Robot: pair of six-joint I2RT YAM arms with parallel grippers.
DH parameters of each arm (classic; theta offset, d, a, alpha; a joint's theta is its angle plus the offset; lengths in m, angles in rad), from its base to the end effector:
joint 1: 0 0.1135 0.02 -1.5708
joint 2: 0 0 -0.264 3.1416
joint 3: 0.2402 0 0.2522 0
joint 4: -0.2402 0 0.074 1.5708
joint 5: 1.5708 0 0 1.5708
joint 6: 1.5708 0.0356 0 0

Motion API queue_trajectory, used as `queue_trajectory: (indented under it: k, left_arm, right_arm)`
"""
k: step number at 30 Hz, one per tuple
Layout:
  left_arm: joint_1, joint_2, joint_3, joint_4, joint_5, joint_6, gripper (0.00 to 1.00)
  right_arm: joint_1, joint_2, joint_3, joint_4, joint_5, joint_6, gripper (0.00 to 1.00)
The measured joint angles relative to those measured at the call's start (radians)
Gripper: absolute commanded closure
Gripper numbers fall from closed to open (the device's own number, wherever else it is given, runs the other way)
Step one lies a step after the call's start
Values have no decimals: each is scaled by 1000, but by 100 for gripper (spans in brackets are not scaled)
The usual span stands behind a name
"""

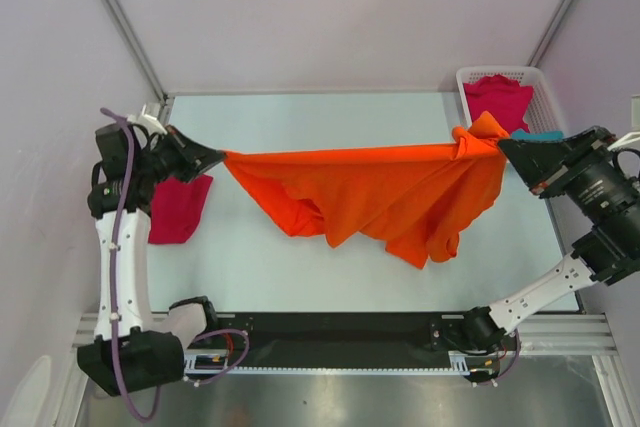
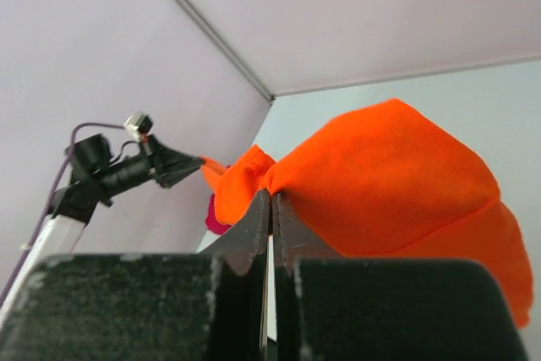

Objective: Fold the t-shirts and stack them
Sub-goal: Flatten out the tshirt

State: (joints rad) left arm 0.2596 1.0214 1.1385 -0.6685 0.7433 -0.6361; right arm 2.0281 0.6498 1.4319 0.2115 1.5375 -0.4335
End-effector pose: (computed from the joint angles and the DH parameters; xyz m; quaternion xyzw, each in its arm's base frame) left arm 0.2031 0.0290 0.3744 -0.1925 0.8098 -0.3965 0.3872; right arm 0.0397 -0.0001 0.5514 0.0294 0.6966 0.3548 0.6230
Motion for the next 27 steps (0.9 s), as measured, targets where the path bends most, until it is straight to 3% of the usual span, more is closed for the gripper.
queue_trajectory:
  k: [5,10,16,21,27]
  left_arm:
    - [-166,108,159,8,-68,18,100]
    - [-333,168,320,10,-125,62,100]
    - [-408,167,383,-3,-149,115,100]
    - [-408,149,380,-42,-173,145,100]
    - [-408,116,369,-67,-198,177,100]
  right_arm:
    - [32,-20,82,-147,-4,101,100]
    - [-28,100,262,-177,-6,52,100]
    - [-402,310,396,-177,-13,-116,100]
    - [-693,431,292,-5,-18,-386,100]
    - [-791,565,170,151,-17,-536,100]
